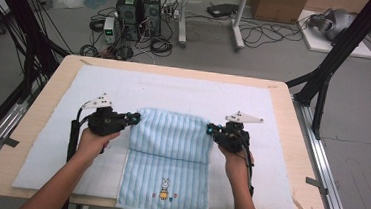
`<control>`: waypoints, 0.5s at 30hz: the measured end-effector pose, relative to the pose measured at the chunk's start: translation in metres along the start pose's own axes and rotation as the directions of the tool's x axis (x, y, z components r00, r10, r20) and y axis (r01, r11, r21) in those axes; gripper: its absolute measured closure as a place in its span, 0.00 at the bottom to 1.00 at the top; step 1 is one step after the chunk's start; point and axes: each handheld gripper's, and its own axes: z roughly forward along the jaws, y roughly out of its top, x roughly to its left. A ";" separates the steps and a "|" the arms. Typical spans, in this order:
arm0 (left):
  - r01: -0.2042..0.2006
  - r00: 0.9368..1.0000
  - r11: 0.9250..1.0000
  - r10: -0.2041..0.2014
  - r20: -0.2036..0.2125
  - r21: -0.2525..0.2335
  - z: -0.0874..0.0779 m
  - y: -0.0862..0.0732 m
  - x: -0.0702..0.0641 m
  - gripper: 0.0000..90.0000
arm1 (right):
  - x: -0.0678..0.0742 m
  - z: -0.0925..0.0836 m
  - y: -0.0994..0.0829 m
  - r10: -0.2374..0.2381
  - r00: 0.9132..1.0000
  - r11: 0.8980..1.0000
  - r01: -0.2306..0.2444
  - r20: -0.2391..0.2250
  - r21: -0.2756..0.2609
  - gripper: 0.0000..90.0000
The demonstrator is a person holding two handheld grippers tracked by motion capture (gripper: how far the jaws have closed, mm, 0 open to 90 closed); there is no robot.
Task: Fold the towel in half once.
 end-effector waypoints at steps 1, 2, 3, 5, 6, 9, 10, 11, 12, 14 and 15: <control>-0.003 1.000 1.000 0.003 0.004 0.003 -0.003 -0.003 -0.003 0.95 | 0.004 -0.005 -0.005 0.004 1.000 1.000 -0.004 -0.011 -0.006 0.94; -0.003 1.000 1.000 0.003 0.006 0.002 -0.006 -0.007 -0.007 0.95 | 0.005 -0.008 -0.009 0.010 1.000 1.000 -0.010 -0.022 -0.008 0.94; -0.006 1.000 1.000 0.006 0.013 0.005 -0.010 -0.011 -0.010 0.95 | 0.008 -0.012 -0.014 0.020 0.999 1.000 -0.020 -0.032 -0.013 0.94; -0.009 1.000 1.000 0.009 0.024 0.011 -0.016 -0.018 -0.017 0.95 | 0.013 -0.019 -0.023 0.021 0.999 1.000 -0.022 -0.048 -0.013 0.94; -0.010 1.000 1.000 0.010 0.029 0.016 -0.019 -0.022 -0.020 0.95 | 0.016 -0.022 -0.028 0.022 0.998 1.000 -0.022 -0.054 -0.011 0.94; -0.013 0.999 0.999 0.012 0.037 0.040 -0.025 -0.033 -0.029 0.95 | 0.025 -0.029 -0.041 0.012 0.998 1.000 -0.012 -0.068 0.007 0.94; -0.021 0.999 0.998 0.019 0.038 0.052 -0.026 -0.037 -0.031 0.95 | 0.027 -0.031 -0.045 0.007 0.998 1.000 -0.006 -0.070 0.015 0.94; -0.021 0.999 0.998 0.019 0.040 0.058 -0.027 -0.041 -0.033 0.95 | 0.030 -0.033 -0.049 0.004 0.997 1.000 -0.002 -0.072 0.023 0.94; -0.025 0.999 0.997 0.022 0.040 0.068 -0.029 -0.044 -0.035 0.95 | 0.032 -0.035 -0.052 0.002 0.997 1.000 0.000 -0.075 0.030 0.94; -0.024 0.999 0.996 0.020 0.045 0.085 -0.030 -0.050 -0.038 0.95 | 0.035 -0.036 -0.058 -0.004 0.997 0.999 0.008 -0.081 0.042 0.94; -0.029 0.999 0.995 0.025 0.046 0.093 -0.031 -0.053 -0.039 0.95 | 0.037 -0.037 -0.061 -0.009 0.997 0.999 0.013 -0.082 0.051 0.94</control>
